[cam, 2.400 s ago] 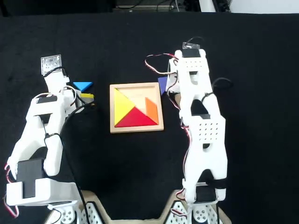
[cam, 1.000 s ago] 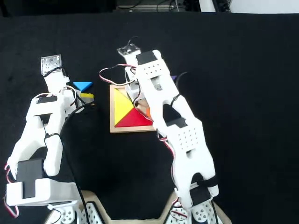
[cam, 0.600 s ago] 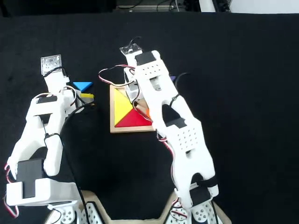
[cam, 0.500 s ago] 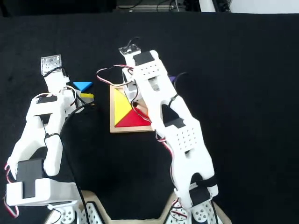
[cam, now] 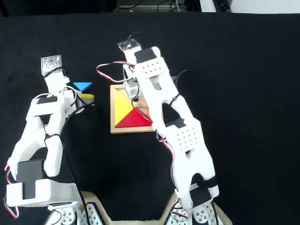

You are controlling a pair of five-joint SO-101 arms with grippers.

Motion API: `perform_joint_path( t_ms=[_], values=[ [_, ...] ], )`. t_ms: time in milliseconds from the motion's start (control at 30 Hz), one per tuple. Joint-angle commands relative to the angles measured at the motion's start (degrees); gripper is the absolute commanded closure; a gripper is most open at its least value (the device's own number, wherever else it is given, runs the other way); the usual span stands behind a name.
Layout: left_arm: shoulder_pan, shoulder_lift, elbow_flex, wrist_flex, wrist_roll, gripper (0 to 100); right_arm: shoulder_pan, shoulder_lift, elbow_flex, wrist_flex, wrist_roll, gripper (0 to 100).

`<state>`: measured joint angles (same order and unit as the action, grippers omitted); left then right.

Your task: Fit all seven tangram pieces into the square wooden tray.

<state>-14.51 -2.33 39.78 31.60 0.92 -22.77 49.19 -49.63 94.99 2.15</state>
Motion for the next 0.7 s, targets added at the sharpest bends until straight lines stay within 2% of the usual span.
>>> perform_joint_path(
  t_ms=[0, 267, 667],
  values=[
    [0.22, -0.79, -0.13, -0.44, -0.53, 64, 2.99, -0.40, -4.88, 0.88, 3.69, 98.8],
    [0.22, -0.79, -0.13, -0.44, -0.53, 64, 6.95, -0.22, 0.40, 0.62, 3.87, 98.8],
    [0.22, -0.79, -0.13, -0.44, -0.53, 64, 2.29, -0.75, 8.13, 0.00, 6.24, 98.8]
  ],
)
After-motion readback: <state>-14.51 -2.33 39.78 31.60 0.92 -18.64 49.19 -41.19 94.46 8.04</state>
